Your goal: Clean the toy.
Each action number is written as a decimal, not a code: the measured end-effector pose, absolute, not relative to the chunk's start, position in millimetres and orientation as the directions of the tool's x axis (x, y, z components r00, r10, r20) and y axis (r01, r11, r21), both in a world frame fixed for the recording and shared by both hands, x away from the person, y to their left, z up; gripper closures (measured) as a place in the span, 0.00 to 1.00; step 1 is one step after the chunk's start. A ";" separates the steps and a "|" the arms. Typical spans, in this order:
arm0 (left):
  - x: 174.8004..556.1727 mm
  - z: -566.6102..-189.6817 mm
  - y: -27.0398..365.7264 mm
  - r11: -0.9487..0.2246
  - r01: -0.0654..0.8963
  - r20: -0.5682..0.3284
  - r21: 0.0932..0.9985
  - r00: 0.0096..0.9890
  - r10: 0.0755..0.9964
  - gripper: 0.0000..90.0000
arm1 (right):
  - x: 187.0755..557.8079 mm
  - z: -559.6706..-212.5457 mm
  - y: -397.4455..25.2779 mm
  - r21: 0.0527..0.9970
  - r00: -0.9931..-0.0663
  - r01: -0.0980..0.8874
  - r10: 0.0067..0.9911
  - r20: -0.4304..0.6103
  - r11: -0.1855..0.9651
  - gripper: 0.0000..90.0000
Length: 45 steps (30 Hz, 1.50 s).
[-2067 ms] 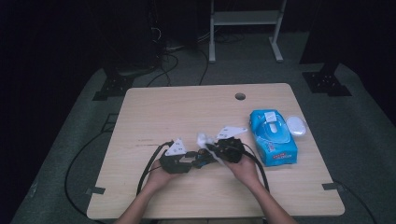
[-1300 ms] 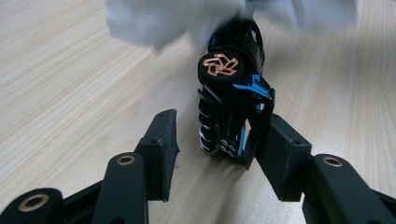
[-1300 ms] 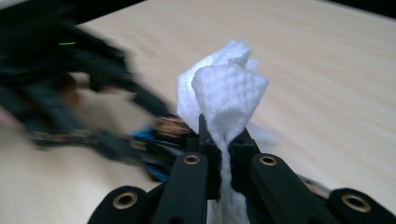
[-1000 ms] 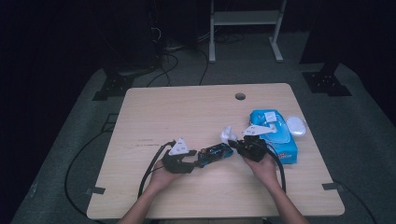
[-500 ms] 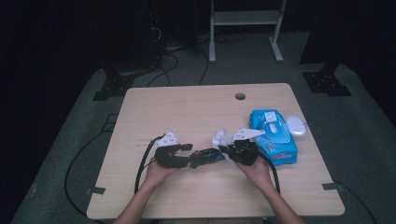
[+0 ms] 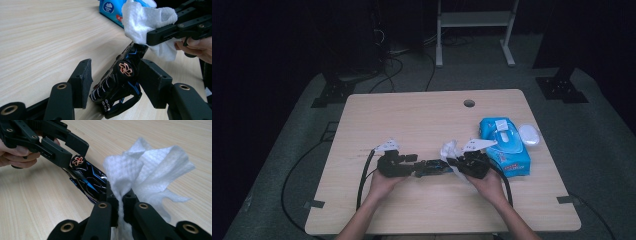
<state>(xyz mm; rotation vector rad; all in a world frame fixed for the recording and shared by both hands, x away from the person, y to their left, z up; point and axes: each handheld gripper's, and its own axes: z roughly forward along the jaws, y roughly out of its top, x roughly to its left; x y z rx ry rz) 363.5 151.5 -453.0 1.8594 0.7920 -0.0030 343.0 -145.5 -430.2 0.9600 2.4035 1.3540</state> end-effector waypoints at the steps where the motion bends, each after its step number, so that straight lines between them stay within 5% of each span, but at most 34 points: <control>1: 363.9 -453.6 150.9 -0.231 0.525 -0.354 0.819 0.779 0.518 0.49 | 343.1 -430.2 -145.9 0.825 -0.764 0.433 0.634 0.122 0.363 0.97; 7: 361.9 -460.9 143.8 -0.306 0.516 -0.322 0.800 0.800 0.507 0.48 | 338.4 -430.6 -147.1 0.825 -0.777 0.424 0.619 0.120 0.373 0.97; 29: 364.3 -454.5 155.5 -0.216 0.544 -0.403 0.811 0.786 0.469 0.52 | 335.7 -431.7 -150.6 0.821 -0.795 0.423 0.592 0.133 0.384 0.97; 45: 352.7 -459.5 146.9 -0.386 0.485 -0.280 0.785 0.833 0.478 0.48 | 328.9 -452.6 -144.4 0.761 -0.808 0.451 0.576 0.126 0.466 0.97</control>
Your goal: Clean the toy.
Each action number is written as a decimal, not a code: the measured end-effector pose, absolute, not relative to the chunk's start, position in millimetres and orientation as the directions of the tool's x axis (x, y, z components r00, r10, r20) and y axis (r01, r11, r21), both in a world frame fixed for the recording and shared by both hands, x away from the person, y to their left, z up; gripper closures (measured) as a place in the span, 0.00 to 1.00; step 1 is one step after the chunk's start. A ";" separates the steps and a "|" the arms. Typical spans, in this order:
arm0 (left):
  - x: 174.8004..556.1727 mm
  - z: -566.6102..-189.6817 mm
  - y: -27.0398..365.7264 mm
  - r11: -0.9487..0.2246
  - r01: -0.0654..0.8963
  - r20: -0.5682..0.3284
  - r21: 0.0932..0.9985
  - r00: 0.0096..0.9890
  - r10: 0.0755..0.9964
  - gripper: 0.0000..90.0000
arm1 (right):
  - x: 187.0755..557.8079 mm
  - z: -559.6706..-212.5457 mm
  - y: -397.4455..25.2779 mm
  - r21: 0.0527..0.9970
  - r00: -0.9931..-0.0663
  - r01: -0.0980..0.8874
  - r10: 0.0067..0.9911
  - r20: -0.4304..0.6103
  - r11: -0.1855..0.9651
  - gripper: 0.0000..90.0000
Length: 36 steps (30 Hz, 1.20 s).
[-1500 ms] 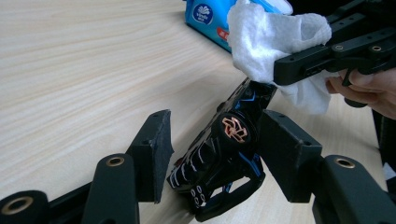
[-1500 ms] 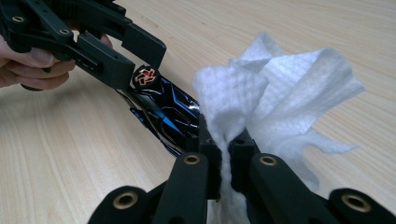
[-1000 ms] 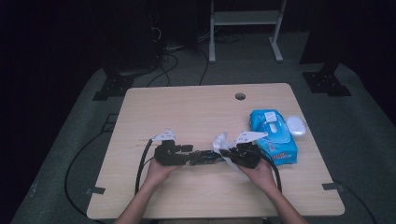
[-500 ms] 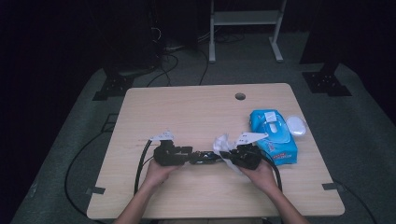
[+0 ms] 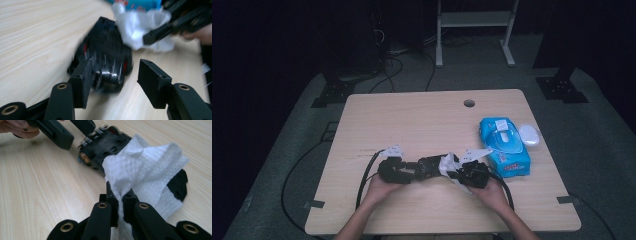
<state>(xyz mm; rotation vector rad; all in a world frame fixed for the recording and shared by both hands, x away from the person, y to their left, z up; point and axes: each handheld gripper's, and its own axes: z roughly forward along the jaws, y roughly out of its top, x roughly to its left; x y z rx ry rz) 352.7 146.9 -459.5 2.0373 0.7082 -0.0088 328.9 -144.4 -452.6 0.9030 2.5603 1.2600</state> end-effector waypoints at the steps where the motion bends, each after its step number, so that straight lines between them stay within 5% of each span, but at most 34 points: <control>1: 352.4 -460.7 145.5 -0.393 0.485 -0.274 0.781 0.833 0.481 0.48 | 329.0 -451.8 -143.8 0.764 -0.811 0.445 0.572 0.122 0.468 0.97; 7: 350.3 -460.0 142.7 -0.408 0.437 -0.220 0.802 0.850 0.478 0.42 | 342.6 -431.3 -145.0 0.811 -0.790 0.434 0.599 0.133 0.392 0.96; 17: 349.0 -461.7 136.6 -0.467 0.335 -0.057 0.819 0.856 0.513 0.25 | 362.6 -454.6 -140.6 0.764 -0.749 0.489 0.652 0.120 0.421 0.96; 36: 345.9 -464.3 125.8 -0.494 0.301 -0.037 0.815 0.879 0.474 0.15 | 371.7 -457.9 -138.4 0.775 -0.749 0.481 0.652 0.120 0.410 0.96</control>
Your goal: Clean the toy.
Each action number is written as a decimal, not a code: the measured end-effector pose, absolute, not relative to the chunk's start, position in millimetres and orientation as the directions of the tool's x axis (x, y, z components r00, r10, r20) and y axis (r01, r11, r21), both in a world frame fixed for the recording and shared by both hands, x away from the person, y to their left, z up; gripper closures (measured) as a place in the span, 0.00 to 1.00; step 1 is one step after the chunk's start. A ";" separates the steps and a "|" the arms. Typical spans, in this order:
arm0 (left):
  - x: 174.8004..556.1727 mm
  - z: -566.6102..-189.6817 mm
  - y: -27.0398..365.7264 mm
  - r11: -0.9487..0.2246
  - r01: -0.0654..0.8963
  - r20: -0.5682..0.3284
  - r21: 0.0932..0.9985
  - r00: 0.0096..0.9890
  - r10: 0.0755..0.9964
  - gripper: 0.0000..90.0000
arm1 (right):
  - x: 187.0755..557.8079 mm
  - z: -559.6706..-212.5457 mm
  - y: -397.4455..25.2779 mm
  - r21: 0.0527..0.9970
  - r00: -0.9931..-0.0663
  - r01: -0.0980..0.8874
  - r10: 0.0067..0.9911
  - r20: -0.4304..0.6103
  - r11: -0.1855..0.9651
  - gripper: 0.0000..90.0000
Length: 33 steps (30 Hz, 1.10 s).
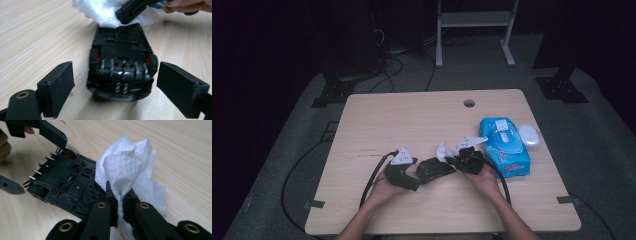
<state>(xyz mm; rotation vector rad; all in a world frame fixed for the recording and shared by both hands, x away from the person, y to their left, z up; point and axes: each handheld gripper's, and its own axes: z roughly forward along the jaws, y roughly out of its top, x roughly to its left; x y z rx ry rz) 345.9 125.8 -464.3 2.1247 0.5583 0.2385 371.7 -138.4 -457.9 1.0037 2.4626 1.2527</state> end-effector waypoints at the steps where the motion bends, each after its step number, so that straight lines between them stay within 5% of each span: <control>1: 344.6 -464.6 124.1 -0.504 0.292 -0.028 0.813 0.884 0.467 0.15 | 370.8 -458.2 -138.1 0.775 -0.752 0.481 0.647 0.125 0.409 0.96; 8: 345.7 -471.8 117.9 -0.561 0.291 0.002 0.775 0.887 0.462 0.17 | 365.2 -460.0 -135.3 0.781 -0.781 0.469 0.606 0.149 0.412 0.96; 12: 345.0 -471.8 119.0 -0.582 0.280 0.011 0.764 0.895 0.446 0.26 | 361.3 -457.1 -132.5 0.789 -0.809 0.460 0.559 0.183 0.408 0.95; 18: 343.2 -471.0 118.6 -0.595 0.262 0.029 0.760 0.901 0.433 0.27 | 353.7 -450.2 -124.7 0.777 -0.845 0.417 0.515 0.142 0.471 0.66; 22: 342.6 -472.6 119.8 -0.609 0.276 0.029 0.744 0.896 0.442 0.21 | 352.8 -444.2 -132.1 0.803 -0.847 0.398 0.515 0.135 0.444 0.59; 27: 343.4 -472.5 120.8 -0.614 0.270 0.029 0.742 0.902 0.432 0.27 | 363.5 -446.4 -124.6 0.814 -0.826 0.433 0.532 0.187 0.387 0.63; 33: 343.4 -471.7 123.4 -0.611 0.262 0.026 0.747 0.907 0.421 0.27 | 368.5 -451.5 -100.6 0.784 -0.824 0.448 0.539 0.174 0.431 0.95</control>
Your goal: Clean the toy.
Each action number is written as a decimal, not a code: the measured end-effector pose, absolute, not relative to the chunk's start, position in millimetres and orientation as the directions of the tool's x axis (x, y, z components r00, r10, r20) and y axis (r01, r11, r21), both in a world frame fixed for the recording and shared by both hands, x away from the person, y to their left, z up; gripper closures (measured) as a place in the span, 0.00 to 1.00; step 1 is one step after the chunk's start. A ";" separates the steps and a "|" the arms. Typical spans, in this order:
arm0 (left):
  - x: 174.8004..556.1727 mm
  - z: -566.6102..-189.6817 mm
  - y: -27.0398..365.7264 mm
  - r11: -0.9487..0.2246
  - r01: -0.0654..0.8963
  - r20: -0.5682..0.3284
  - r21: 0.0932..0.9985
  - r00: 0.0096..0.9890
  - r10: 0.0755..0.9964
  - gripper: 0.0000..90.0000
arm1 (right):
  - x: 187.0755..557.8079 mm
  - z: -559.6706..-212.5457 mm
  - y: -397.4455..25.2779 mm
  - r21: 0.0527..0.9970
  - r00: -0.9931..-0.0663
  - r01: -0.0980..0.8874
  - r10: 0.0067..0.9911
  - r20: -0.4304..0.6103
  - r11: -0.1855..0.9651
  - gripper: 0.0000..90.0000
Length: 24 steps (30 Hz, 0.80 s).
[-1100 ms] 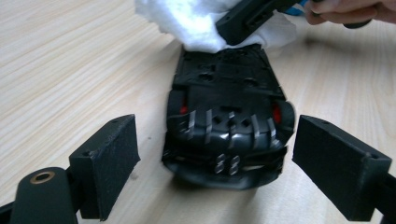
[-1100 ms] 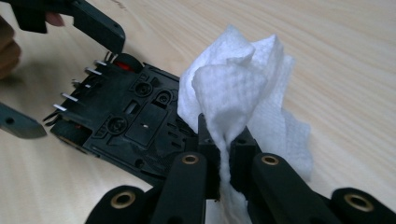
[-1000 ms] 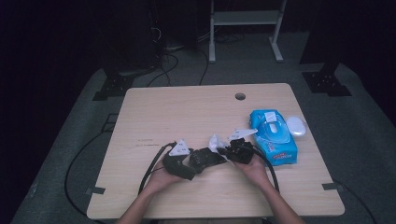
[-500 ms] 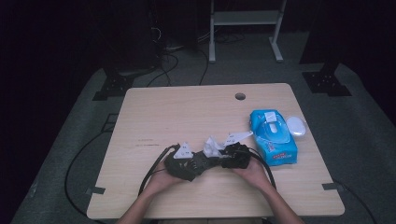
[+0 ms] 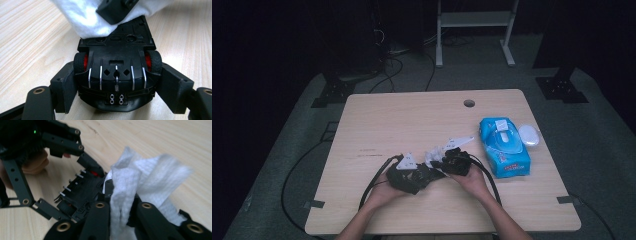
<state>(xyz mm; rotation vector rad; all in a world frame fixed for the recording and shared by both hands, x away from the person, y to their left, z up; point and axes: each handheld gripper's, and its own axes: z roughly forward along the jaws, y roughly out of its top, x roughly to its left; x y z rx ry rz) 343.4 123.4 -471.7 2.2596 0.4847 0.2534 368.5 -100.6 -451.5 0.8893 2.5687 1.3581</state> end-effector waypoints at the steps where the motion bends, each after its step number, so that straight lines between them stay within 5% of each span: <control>1: 343.1 -471.5 123.5 -0.611 0.261 0.027 0.748 0.907 0.421 0.27 | 367.8 -451.1 -102.1 0.776 -0.822 0.458 0.539 0.183 0.435 0.95; 6: 341.2 -469.3 122.1 -0.603 0.251 0.039 0.757 0.904 0.426 0.27 | 368.4 -453.1 -123.4 0.760 -0.771 0.516 0.602 0.211 0.395 0.96; 9: 340.3 -469.1 119.0 -0.615 0.243 0.058 0.750 0.902 0.427 0.27 | 353.3 -456.6 -110.2 0.791 -0.815 0.497 0.505 0.285 0.356 0.97; 13: 338.7 -469.7 117.7 -0.620 0.239 0.065 0.748 0.902 0.426 0.27 | 340.5 -456.4 -87.3 0.793 -0.872 0.432 0.422 0.247 0.429 0.97; 18: 337.2 -466.0 118.9 -0.587 0.229 0.058 0.777 0.901 0.429 0.28 | 347.3 -453.7 -113.5 0.789 -0.802 0.428 0.587 0.107 0.441 0.97; 24: 335.0 -466.7 114.3 -0.613 0.210 0.095 0.762 0.900 0.426 0.28 | 339.4 -454.7 -90.1 0.801 -0.843 0.459 0.473 0.256 0.384 0.97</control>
